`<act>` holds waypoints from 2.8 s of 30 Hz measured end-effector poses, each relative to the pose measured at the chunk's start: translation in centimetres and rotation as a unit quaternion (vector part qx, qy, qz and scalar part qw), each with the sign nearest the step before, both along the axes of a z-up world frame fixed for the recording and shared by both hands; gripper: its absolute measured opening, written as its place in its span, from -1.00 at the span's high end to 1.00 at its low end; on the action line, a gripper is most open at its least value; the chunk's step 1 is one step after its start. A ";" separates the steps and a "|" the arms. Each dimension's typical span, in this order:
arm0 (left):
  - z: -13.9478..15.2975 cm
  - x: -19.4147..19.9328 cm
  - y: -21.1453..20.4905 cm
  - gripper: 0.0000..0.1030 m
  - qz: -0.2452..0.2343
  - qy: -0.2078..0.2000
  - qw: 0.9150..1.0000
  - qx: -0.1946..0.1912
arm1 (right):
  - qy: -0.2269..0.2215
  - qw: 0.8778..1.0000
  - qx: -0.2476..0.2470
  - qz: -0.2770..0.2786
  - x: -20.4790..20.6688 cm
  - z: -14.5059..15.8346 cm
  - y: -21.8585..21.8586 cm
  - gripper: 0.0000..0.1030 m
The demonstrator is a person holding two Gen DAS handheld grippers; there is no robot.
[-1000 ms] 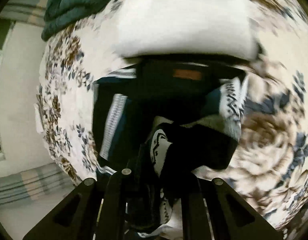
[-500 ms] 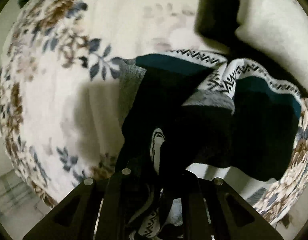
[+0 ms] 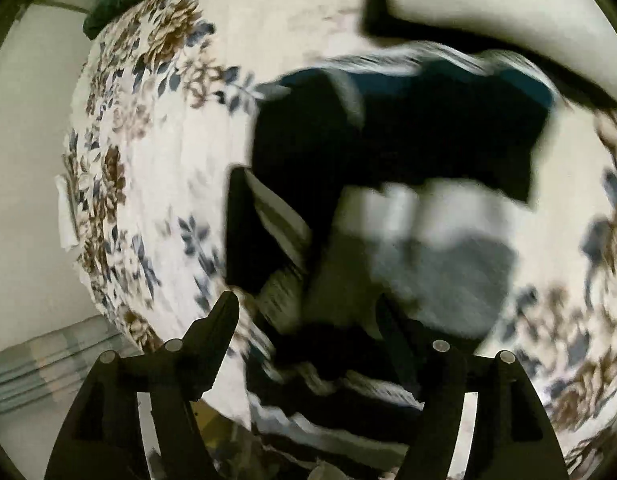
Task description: Fold small clothes
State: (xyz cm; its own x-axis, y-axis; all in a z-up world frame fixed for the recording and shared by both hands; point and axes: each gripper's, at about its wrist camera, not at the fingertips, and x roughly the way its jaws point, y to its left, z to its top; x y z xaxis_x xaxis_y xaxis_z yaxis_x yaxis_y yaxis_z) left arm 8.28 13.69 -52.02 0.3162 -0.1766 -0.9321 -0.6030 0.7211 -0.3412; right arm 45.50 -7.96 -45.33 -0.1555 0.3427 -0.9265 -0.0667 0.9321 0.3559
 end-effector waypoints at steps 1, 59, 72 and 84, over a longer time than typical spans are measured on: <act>0.7 1.6 -0.3 -0.02 -0.007 -0.015 1.000 -0.003 | -0.001 1.000 0.002 -0.007 -0.7 0.2 -1.6 -0.41; -4.4 47.3 -1.0 0.11 -0.274 -0.068 0.959 -0.004 | -0.106 0.986 -0.053 -0.113 13.9 -6.8 -11.2 0.28; 4.1 36.6 2.9 0.11 -0.236 -0.132 0.961 -0.054 | -0.068 0.983 -0.010 -0.172 5.8 -2.7 -14.5 0.00; -0.9 11.1 1.4 -0.12 -0.217 0.026 0.975 -0.047 | 0.113 0.975 0.035 -0.189 -22.8 -9.4 -13.2 -0.01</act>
